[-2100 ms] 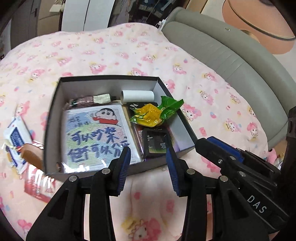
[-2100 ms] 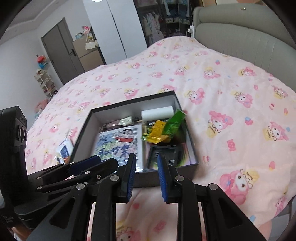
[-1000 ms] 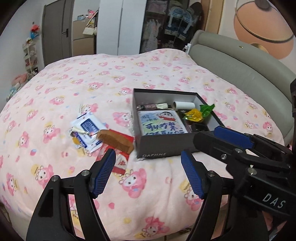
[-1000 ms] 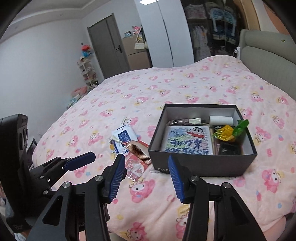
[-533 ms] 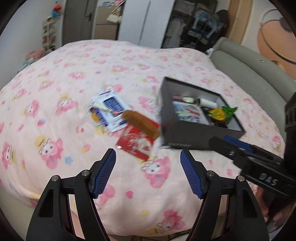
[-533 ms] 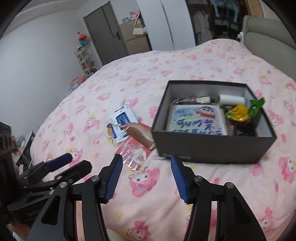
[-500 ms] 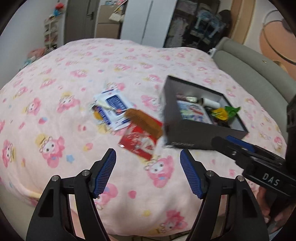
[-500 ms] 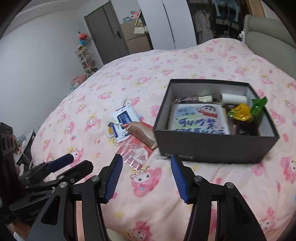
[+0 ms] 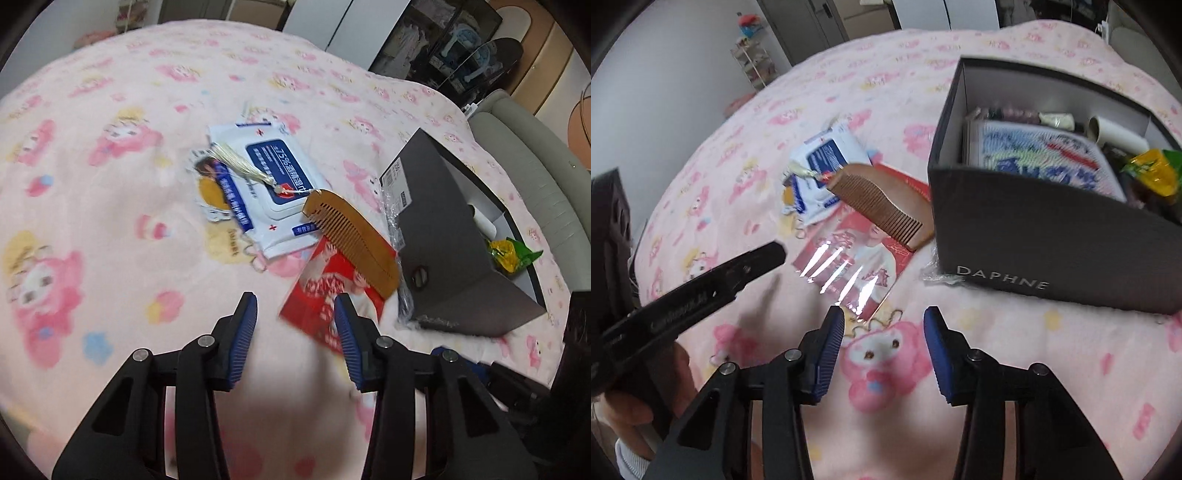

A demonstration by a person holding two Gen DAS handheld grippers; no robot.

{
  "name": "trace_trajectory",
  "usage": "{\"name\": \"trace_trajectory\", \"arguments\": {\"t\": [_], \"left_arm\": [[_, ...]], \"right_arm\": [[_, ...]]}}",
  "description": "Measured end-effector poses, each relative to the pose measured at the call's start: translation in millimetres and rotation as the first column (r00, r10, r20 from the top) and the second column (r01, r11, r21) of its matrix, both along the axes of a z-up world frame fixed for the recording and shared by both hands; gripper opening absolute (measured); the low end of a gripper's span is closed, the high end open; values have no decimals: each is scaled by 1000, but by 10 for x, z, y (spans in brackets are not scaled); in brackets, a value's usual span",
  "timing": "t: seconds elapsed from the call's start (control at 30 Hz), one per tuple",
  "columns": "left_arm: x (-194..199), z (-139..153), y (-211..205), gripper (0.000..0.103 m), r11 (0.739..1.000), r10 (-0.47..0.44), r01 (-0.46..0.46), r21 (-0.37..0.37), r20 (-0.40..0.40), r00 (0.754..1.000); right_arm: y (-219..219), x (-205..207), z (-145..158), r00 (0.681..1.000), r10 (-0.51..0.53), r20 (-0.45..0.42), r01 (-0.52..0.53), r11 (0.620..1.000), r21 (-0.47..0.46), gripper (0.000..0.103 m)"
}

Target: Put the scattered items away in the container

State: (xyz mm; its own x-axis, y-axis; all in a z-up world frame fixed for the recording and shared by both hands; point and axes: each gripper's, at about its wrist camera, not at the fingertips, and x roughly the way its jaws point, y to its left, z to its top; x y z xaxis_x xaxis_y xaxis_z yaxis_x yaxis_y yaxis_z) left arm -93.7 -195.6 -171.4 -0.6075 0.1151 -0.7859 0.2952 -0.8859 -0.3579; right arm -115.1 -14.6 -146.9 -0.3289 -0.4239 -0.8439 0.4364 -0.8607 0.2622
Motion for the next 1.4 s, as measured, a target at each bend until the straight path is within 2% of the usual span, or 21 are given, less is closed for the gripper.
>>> {"name": "trace_trajectory", "arguments": {"t": [0.1, 0.3, 0.47, 0.57, 0.73, 0.87, 1.0, 1.07, 1.1, 1.13, 1.2, 1.3, 1.37, 1.4], "left_arm": [[-156, -177, -58, 43, 1000, -6, 6, 15, 29, 1000], [-181, -325, -113, 43, 998, -17, 17, 65, 11, 1000], [-165, -329, -91, 20, 995, -51, 51, 88, -6, 999], [-98, -249, 31, 16, 996, -73, 73, 53, -6, 997], [73, -93, 277, 8, 991, -117, 116, 70, 8, 993], [282, -63, 477, 8, 989, -139, 136, 59, 44, 989], [324, -88, 463, 9, 992, -113, 109, 71, 53, 992], [324, -99, 430, 13, 993, -93, 89, 77, 55, 994], [322, -105, 413, 20, 994, -84, 79, 80, 56, 995], [290, -105, 367, 30, 993, -74, 69, 99, 48, 996], [205, -141, 315, 35, 989, -68, 62, 131, 43, 997], [195, -118, 316, 35, 989, -74, 69, 128, 34, 997], [230, -64, 329, 33, 991, -75, 72, 114, 24, 997], [248, -37, 335, 25, 992, -76, 73, 106, 18, 997]], "right_arm": [[-61, -87, -117, 1000, -7, 23, 7, 1000, 2, 41], [-175, -227, -350, 999, -13, 53, 12, 1000, 18, 41], [-217, -292, -470, 998, -12, 69, 13, 1000, -5, 41], [-195, -268, -386, 998, 11, 70, -9, 999, -32, 34], [-114, -135, -168, 994, 68, 91, -61, 995, -76, 24], [35, 28, -32, 997, 54, 50, -52, 998, -33, 23], [224, -4, -103, 997, -5, 73, 7, 1000, -21, 23], [241, -59, -132, 997, -19, 73, 20, 1000, -17, 25], [250, -76, -138, 997, -18, 71, 19, 1000, -19, 28], [254, -94, -147, 998, -16, 68, 17, 1000, -19, 33], [217, -143, -211, 998, -18, 65, 18, 1000, -4, 41], [155, -248, -356, 997, -28, 77, 27, 999, 20, 43], [139, -317, -473, 995, -15, 98, 15, 1000, -7, 43], [129, -332, -479, 995, -10, 104, 13, 1000, -23, 43]]}}
